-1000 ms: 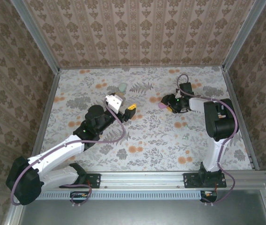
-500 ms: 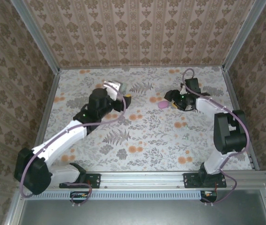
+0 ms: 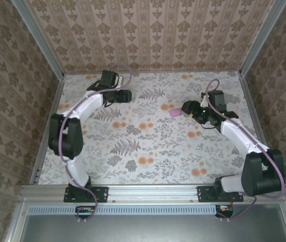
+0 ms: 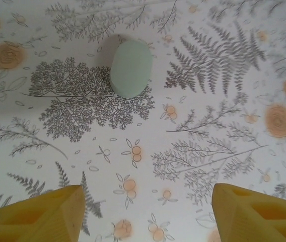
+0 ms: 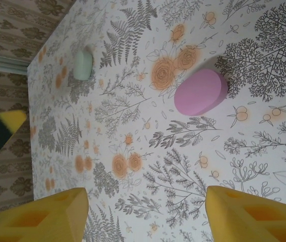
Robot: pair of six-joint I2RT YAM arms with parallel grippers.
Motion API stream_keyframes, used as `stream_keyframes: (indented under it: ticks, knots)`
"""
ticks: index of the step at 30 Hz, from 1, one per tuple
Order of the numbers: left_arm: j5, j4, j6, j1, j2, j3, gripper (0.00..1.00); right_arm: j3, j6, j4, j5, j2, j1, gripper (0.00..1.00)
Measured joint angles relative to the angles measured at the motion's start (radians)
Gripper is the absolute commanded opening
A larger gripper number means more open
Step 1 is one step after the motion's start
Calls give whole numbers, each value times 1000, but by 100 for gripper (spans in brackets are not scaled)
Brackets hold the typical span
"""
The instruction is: Insert wireless bluetooth earbuds into charging case
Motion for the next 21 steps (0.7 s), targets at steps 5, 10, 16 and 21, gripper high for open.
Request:
stream_keyframes:
  ticks: [5, 10, 16, 21]
  knots:
    - [-40, -160, 55, -6, 218, 262, 72, -8, 0, -11, 0, -48, 0, 65]
    - [-72, -283, 121, -10, 378, 483, 74, -14, 0, -25, -1, -69, 0, 66]
    - [-91, -383, 182, -20, 513, 700, 73, -27, 8, -19, -25, -78, 0, 69]
    - [-89, -415, 206, -29, 584, 790, 71, -68, 42, 70, -100, -79, 0, 72]
